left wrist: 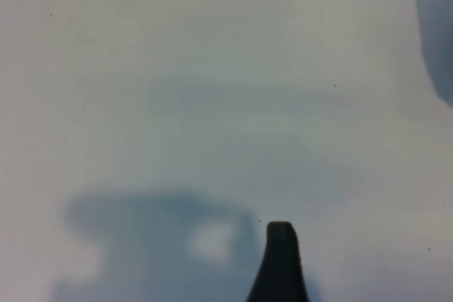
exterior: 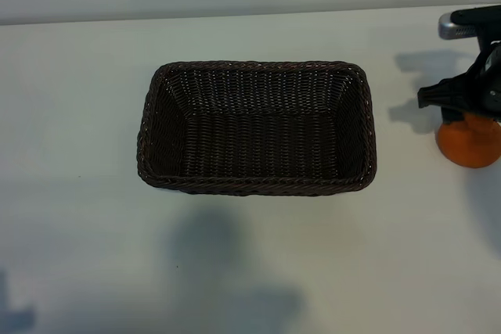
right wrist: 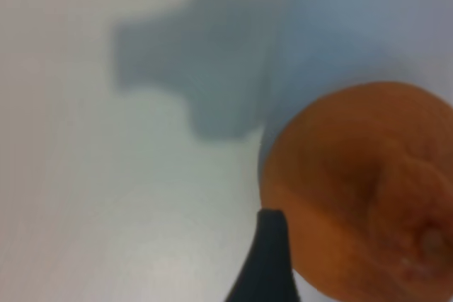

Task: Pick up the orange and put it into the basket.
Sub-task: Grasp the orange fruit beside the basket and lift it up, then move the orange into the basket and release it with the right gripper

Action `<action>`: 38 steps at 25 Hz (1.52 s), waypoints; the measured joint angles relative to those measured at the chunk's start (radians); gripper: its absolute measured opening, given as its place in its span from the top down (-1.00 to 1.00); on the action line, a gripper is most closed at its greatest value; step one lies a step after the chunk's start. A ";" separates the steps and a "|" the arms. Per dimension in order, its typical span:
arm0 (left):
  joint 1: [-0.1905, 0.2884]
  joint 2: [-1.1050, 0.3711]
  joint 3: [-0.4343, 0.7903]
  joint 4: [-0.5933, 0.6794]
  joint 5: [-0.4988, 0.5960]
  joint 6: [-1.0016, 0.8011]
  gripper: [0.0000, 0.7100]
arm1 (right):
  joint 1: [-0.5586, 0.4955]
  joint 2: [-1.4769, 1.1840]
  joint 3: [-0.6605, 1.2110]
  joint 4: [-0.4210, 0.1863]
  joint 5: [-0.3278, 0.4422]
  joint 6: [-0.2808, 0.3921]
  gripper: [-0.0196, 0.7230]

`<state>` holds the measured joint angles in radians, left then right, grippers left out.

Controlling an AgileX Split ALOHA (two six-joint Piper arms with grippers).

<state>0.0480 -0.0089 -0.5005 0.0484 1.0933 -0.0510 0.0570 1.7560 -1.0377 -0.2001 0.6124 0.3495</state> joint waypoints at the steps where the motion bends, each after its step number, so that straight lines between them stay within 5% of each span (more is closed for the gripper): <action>1: 0.000 0.000 0.000 0.000 0.000 0.000 -0.67 | 0.000 0.009 0.000 -0.002 -0.008 -0.001 -0.66; 8: 0.000 0.000 0.000 0.000 0.000 0.000 -0.67 | 0.000 0.076 0.000 -0.004 -0.053 0.001 -0.64; 12: 0.000 0.000 0.000 0.000 0.000 0.000 -0.67 | -0.001 0.085 0.000 -0.006 -0.066 0.002 -0.46; 20: 0.000 0.000 0.000 0.000 0.000 0.000 -0.67 | -0.001 0.092 0.000 -0.074 -0.067 0.059 0.46; 23: 0.000 0.000 0.000 0.000 0.000 0.000 -0.67 | -0.001 0.096 0.000 -0.087 -0.067 0.065 0.66; 38: 0.000 0.000 0.000 0.000 0.000 0.000 -0.67 | -0.001 -0.052 0.000 -0.099 -0.003 0.060 0.66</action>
<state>0.0480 -0.0089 -0.5005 0.0484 1.0933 -0.0510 0.0563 1.7037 -1.0377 -0.2992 0.6094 0.4095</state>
